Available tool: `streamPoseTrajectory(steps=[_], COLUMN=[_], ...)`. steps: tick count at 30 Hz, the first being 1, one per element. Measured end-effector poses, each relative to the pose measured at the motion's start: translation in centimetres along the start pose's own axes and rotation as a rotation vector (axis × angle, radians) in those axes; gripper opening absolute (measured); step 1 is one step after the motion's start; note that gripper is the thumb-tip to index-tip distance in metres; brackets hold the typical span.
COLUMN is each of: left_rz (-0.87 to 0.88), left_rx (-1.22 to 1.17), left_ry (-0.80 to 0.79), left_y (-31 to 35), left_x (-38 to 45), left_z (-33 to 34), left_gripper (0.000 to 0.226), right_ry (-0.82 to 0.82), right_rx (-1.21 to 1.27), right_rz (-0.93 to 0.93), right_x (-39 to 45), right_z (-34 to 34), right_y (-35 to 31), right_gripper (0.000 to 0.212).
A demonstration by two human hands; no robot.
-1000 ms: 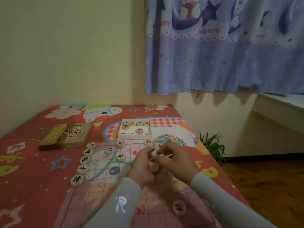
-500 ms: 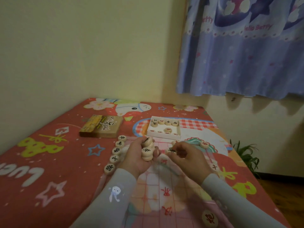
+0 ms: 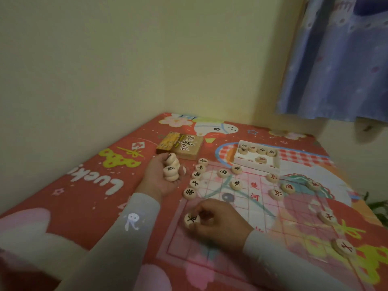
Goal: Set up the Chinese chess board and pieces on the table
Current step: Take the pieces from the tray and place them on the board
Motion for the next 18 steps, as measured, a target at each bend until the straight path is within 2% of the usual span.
streamPoseTrajectory(steps=[3, 8, 13, 18], left_rz=[0.026, 0.038, 0.038, 0.031], left_rx=[0.021, 0.048, 0.009, 0.044], left_ry=[0.007, 0.001, -0.006, 0.049], left_y=[0.9, 1.5, 1.1, 0.4], left_x=[-0.8, -2.4, -3.5, -4.6], left_z=[-1.6, -3.6, -3.6, -3.3], left_gripper=[0.026, 0.024, 0.015, 0.017], right_ry=[-0.041, -0.071, -0.088, -0.038], right_rx=[0.022, 0.023, -0.09, -0.071], right_rz=[-0.111, -0.167, -0.261, -0.278], right_x=[-0.3, -0.9, -1.3, -1.5], right_z=[1.7, 3.3, 4.6, 4.1], right_y=[-2.1, -4.1, -5.0, -5.1], right_gripper=[0.014, 0.019, 0.026, 0.016])
Point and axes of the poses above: each hand's wrist, its own x-axis towards the middle knuckle, its own z-axis out of the palm, y = z × x, the point moved 5 cm from there along x, towards the middle knuckle, and after that the axes turned 10 degrees about -x, right-handed, at the moved point
